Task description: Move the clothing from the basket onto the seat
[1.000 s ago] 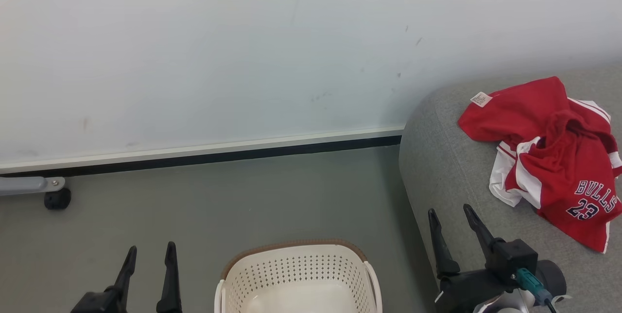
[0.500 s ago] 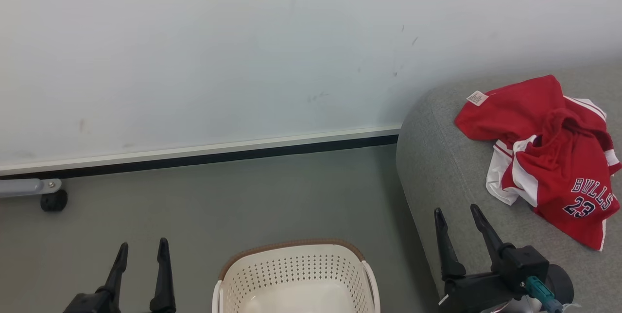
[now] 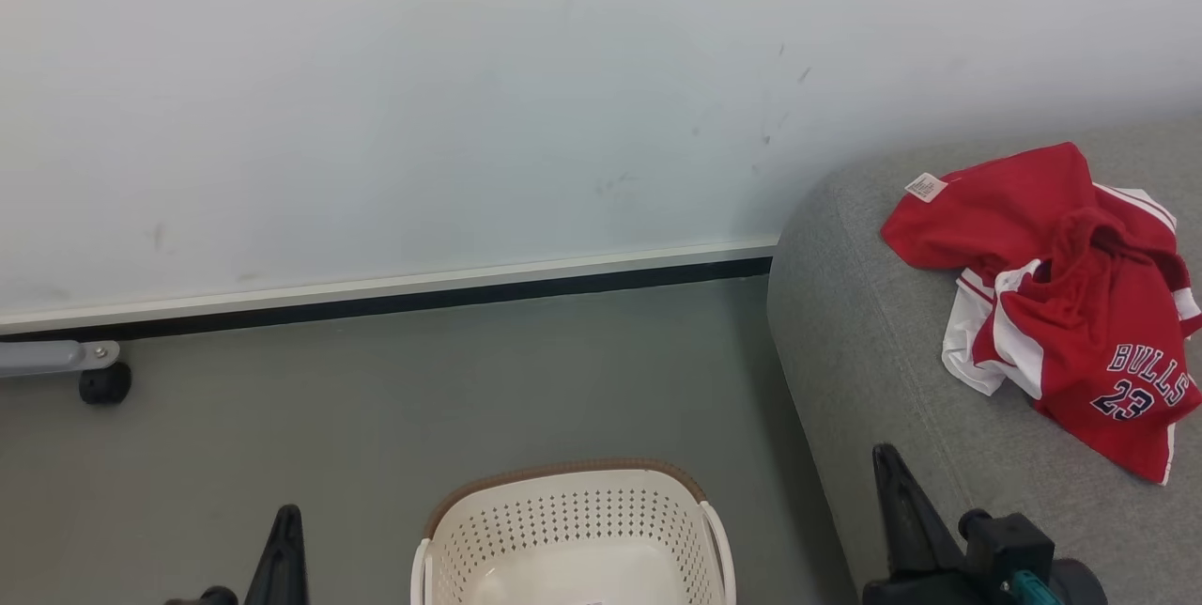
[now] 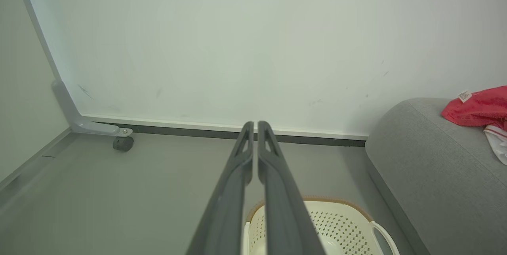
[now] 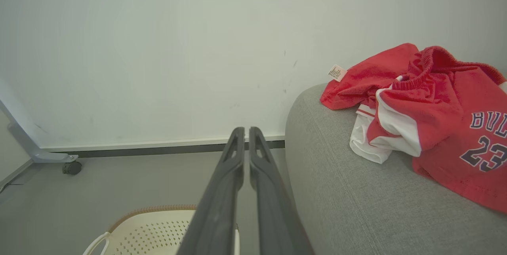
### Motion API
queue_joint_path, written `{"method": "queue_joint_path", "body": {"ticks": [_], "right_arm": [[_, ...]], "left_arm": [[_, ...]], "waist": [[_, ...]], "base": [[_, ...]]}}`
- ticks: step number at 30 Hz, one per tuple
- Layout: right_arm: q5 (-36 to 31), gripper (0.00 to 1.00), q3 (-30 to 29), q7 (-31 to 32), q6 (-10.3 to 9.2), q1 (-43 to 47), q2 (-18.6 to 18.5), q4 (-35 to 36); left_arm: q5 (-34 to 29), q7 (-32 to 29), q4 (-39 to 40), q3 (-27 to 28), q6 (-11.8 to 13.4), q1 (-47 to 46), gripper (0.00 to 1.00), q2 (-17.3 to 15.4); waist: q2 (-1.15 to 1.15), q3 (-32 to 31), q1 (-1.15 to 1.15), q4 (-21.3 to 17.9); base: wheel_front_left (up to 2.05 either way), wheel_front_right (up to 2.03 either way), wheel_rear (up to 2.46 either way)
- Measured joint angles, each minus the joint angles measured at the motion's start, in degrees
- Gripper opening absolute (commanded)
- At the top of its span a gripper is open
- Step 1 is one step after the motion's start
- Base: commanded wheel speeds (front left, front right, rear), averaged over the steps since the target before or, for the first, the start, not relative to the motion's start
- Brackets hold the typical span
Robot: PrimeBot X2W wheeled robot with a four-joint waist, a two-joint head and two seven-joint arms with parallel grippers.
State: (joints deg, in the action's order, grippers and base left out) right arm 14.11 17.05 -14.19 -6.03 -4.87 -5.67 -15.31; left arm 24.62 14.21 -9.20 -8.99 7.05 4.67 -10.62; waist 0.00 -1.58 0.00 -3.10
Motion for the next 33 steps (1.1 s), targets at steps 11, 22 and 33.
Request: {"method": "queue_joint_path", "body": {"ticks": [11, 22, 33], "right_arm": [[4.4, 0.00, -2.0, 1.4, 0.94, 1.8, 0.3, -1.6], [14.2, 0.00, -4.9, 4.1, 2.37, 1.6, 0.7, -1.7], [22.7, 0.00, -7.5, 6.6, 3.59, 1.3, 1.0, -1.7]], "left_arm": [[4.4, -1.7, -1.6, 0.9, -1.1, 0.7, 0.00, 1.1], [12.0, -4.2, -2.2, 2.7, -2.5, 0.0, 0.00, 1.9], [19.2, -6.6, -2.8, 4.3, -4.1, -1.0, 0.00, 2.7]], "waist": [[0.00, 0.1, 0.00, 0.3], [0.00, 0.3, 0.00, 0.6], [0.00, 0.5, 0.00, 0.9]], "base": [[0.00, 0.00, 0.00], [0.00, 0.00, 0.00], [0.00, 0.00, 0.00]]}}
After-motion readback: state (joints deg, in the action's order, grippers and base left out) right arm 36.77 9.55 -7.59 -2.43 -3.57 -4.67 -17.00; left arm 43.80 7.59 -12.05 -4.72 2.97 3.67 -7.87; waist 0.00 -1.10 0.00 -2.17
